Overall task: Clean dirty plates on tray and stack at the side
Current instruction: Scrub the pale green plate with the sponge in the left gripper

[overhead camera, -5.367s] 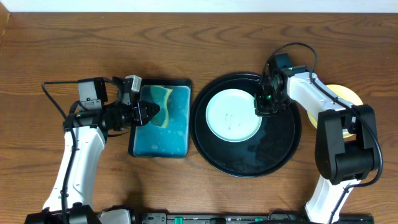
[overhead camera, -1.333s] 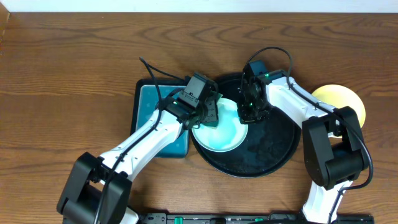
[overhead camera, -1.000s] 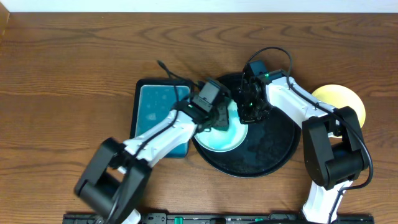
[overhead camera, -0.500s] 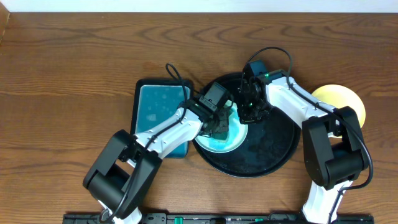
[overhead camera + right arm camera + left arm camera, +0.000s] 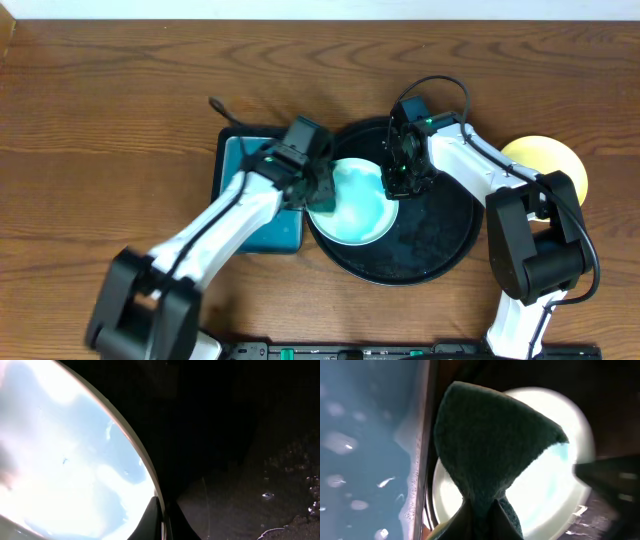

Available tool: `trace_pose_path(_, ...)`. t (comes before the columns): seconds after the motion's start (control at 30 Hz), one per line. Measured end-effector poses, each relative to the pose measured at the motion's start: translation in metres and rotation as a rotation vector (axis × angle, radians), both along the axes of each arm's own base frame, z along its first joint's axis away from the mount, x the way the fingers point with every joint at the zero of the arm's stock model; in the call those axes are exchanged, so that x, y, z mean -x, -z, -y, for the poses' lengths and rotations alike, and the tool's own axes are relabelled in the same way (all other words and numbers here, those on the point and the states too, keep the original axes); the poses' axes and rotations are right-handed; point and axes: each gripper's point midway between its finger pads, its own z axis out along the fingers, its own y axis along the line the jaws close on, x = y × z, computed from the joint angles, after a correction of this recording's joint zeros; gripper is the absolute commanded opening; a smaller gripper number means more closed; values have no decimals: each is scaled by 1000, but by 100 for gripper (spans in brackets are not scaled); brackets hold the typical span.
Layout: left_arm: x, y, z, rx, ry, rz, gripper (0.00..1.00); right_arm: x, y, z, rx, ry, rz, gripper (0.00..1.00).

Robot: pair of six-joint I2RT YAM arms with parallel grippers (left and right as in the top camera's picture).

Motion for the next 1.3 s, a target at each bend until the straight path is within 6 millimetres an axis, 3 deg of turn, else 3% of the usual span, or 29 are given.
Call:
trace_pose_path(0.17,-8,-31,2,42,7,104,7,0,0,0,0,0,2,1)
trace_pose_path(0.4,-32,-36,22,109,-11,187,8,0,0,0,0,0,2,1)
trace_pose_path(0.57,-43,-15,57,152,10,209,8,0,0,0,1,-2,2,1)
trace_pose_path(0.77,-40,20,80,146,42,170,8,0,0,0,2,-2,1,1)
trace_pose_path(0.97,-36,47,77,111,35,114,7,0,0,0,2,-2,0,1)
trace_pose_path(1.3,-9,59,55,15,29,-25,8,1,0,-1,2,-4,-1,1)
